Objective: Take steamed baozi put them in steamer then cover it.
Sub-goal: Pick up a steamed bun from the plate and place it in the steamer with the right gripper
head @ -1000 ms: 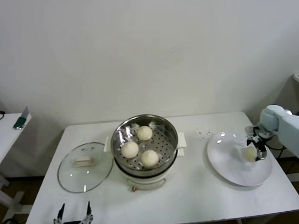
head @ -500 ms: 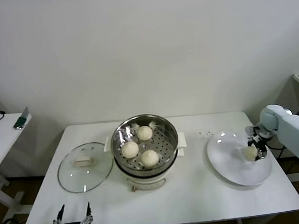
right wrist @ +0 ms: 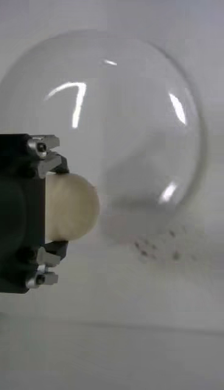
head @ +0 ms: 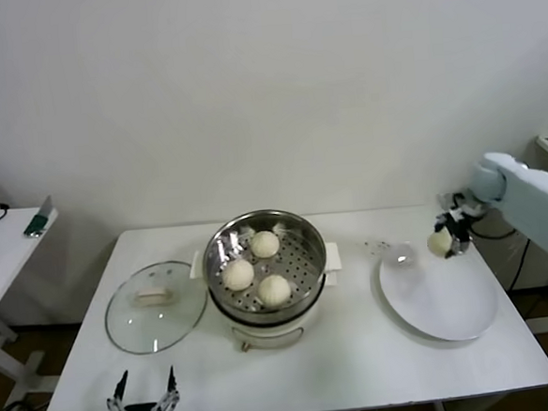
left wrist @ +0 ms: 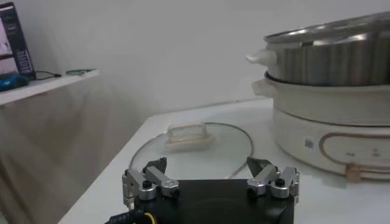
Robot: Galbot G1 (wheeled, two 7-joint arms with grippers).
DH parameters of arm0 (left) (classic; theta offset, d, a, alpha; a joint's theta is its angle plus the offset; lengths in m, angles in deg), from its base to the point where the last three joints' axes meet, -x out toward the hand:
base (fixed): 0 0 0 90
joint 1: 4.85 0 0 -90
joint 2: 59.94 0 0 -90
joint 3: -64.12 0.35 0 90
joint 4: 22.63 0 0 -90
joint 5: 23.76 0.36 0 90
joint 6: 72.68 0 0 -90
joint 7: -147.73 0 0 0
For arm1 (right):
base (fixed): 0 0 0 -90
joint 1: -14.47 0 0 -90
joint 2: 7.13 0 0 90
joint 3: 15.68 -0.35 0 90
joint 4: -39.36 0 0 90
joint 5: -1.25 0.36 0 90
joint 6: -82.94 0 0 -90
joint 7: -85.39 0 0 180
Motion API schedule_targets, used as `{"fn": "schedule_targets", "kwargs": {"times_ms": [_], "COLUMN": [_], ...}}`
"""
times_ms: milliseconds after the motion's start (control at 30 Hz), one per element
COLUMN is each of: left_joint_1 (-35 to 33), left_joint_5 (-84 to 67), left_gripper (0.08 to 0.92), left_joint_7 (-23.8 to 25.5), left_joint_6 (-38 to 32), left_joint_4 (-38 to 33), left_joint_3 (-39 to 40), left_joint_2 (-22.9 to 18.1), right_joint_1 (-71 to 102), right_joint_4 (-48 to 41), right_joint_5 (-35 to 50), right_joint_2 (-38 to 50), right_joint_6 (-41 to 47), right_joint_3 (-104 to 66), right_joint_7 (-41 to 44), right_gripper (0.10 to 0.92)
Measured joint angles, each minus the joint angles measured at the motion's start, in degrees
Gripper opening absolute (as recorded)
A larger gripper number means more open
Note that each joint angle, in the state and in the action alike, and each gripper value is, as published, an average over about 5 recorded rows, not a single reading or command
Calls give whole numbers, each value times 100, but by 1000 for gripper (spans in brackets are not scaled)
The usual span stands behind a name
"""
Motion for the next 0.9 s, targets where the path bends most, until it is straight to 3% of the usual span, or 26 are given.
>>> {"fn": "schedule_targets", "kwargs": {"times_ms": [400, 900], "left_joint_1": [-28, -60], "left_joint_5": [-42, -214], "left_gripper": [823, 823], "left_joint_7": [25, 81], "left_joint_6": [-38, -52], "left_joint_4": [-292, -514], "left_joint_3": [244, 322], "left_joint_2": [81, 183], "right_joint_1": [-2048, -2739], "right_joint_4": [709, 1606], "right_joint_5": [2340, 4593], "right_joint_2": [-921, -2212], "right_joint_6": [750, 1521], "right_joint_3": [1906, 3194], "right_joint_7": [-296, -1230], "right_gripper": [704, 713]}}
